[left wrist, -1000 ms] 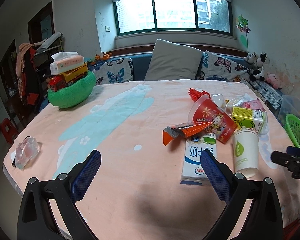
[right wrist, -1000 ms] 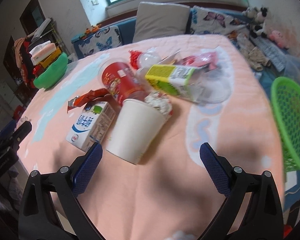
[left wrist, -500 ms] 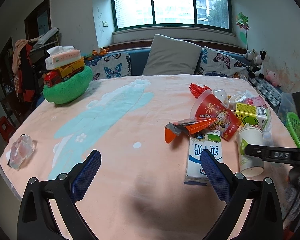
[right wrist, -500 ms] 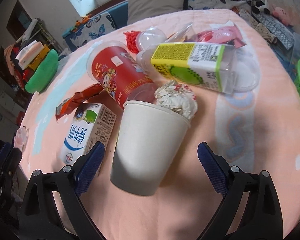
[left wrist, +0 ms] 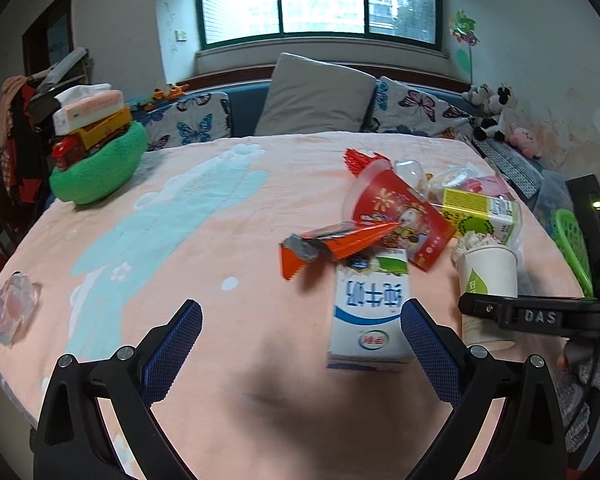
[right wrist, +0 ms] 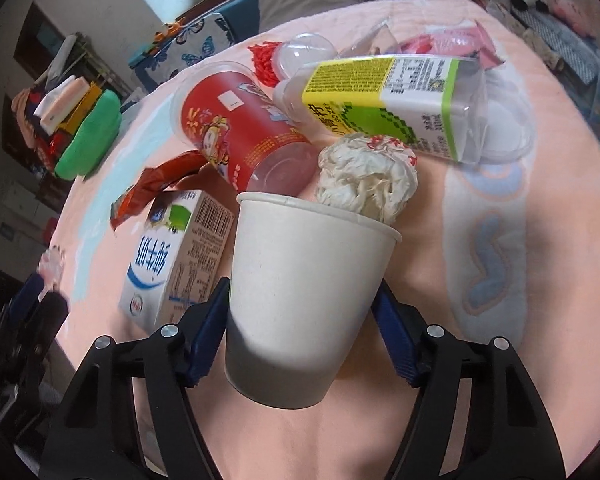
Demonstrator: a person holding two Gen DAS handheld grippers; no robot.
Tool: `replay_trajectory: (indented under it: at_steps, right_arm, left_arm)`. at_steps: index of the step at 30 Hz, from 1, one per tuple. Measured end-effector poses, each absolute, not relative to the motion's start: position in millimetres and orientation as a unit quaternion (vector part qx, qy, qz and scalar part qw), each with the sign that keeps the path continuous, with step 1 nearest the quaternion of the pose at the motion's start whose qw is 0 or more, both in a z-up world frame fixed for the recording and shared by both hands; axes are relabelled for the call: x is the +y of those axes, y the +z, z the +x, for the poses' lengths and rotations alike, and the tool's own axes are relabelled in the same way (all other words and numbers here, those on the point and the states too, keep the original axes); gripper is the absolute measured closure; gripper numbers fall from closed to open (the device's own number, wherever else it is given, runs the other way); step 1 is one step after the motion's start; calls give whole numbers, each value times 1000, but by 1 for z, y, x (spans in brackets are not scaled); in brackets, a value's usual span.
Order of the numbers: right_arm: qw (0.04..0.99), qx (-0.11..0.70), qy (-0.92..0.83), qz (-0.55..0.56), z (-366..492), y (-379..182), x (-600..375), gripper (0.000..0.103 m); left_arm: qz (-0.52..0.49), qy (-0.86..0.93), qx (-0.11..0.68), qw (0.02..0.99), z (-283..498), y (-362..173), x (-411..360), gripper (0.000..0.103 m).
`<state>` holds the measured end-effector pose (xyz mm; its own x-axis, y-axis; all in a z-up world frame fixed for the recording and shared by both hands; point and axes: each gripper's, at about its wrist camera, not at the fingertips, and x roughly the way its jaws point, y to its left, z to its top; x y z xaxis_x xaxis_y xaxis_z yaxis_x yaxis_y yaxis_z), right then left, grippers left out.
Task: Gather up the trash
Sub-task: 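Reach the right tool to the white paper cup and grasp it, then carry the paper cup to the green basket with the right tool while the left tool grasps the milk carton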
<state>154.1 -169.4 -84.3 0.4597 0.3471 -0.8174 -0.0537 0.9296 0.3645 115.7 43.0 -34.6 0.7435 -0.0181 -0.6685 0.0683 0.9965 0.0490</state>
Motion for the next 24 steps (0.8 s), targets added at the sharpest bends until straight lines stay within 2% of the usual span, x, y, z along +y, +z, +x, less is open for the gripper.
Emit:
replay_trajectory:
  at_steps: [24]
  right_arm:
    - [875,459,140,65,70,-37,-230,33]
  left_arm:
    - [50,-35,444,894,189,-83,-3,7]
